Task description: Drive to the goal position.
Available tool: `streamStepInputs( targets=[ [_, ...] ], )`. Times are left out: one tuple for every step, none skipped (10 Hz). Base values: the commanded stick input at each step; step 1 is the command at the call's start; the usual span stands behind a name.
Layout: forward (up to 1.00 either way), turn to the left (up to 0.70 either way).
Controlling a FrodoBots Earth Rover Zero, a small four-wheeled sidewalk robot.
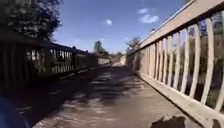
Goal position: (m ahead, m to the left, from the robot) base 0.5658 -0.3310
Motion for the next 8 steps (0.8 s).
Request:
streamStepInputs(
  targets=[
    [0.70,0.00],
    [0.70,0.00],
    [0.70,0.00],
    [0.70,0.00],
    [0.70,0.00],
    [0.70,0.00],
    [0.70,0.00],
    [0.70,0.00]
  ],
)
